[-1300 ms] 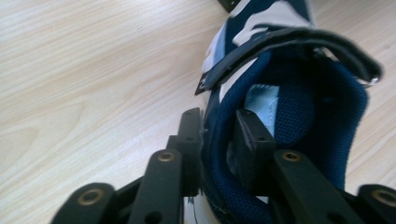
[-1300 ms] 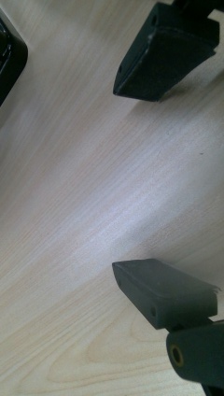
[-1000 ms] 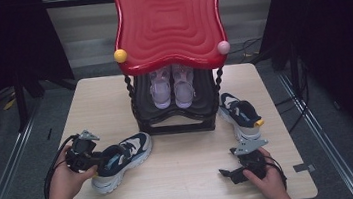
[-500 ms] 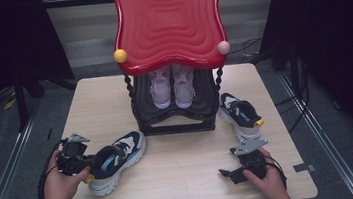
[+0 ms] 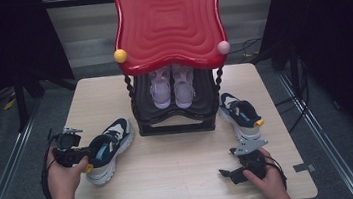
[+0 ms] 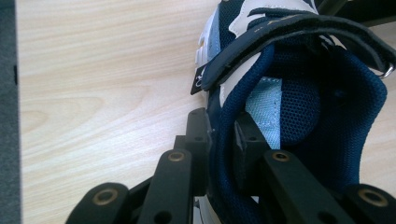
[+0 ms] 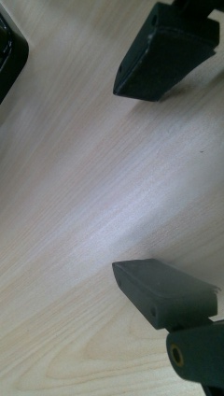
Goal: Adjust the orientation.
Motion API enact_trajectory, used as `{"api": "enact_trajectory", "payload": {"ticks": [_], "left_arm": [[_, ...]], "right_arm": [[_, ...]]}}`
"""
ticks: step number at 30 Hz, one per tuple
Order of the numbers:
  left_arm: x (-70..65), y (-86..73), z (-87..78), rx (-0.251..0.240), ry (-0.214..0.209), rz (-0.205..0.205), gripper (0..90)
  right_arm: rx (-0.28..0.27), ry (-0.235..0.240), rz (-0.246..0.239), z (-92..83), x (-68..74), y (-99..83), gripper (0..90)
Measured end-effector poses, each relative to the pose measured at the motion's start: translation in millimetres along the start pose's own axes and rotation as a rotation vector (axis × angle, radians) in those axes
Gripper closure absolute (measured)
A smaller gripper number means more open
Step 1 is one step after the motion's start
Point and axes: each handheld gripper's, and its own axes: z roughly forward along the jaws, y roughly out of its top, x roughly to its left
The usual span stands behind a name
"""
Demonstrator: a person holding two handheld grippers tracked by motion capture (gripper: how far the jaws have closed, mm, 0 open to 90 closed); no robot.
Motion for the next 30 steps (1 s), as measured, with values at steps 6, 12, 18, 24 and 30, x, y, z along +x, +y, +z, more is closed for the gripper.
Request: {"api": "enact_trajectory", "payload": {"ticks": [6,12,18,24,30], "left_arm": [[-0.8,-2.0,1.6,-0.007,-0.012,0.019,76.6],[-4.3,-1.5,-8.2,-0.093,-0.001,0.056,55.7],[-14.9,-0.6,-22.6,-0.129,-0.029,0.104,48.4],[-29.4,-2.9,-29.6,-0.148,-0.094,0.148,45.7],[-43.3,-6.3,-13.6,-0.122,-0.168,0.163,42.4]], "right_arm": [[0.001,0.003,0.000,-0.1,0.3,0.0,12.7],[0.000,0.004,-0.001,0.0,0.3,0.0,12.7],[-0.002,0.005,-0.008,0.1,0.0,0.0,12.7],[-0.002,0.005,-0.007,0.1,0.1,0.0,12.7],[-0.002,0.005,-0.008,0.1,0.0,0.0,12.7]]}}
